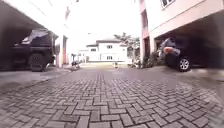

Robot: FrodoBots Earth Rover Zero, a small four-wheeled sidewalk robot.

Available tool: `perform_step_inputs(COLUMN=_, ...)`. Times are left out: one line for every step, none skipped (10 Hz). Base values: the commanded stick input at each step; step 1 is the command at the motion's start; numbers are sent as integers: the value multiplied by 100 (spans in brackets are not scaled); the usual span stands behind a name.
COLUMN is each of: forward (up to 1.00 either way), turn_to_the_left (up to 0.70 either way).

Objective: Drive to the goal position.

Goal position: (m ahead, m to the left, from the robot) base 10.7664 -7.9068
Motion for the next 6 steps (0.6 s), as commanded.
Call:
perform_step_inputs(forward=69, turn_to_the_left=3)
perform_step_inputs(forward=69, turn_to_the_left=3)
perform_step_inputs(forward=69, turn_to_the_left=3)
perform_step_inputs(forward=69, turn_to_the_left=3)
perform_step_inputs(forward=69, turn_to_the_left=3)
perform_step_inputs(forward=69, turn_to_the_left=-23)
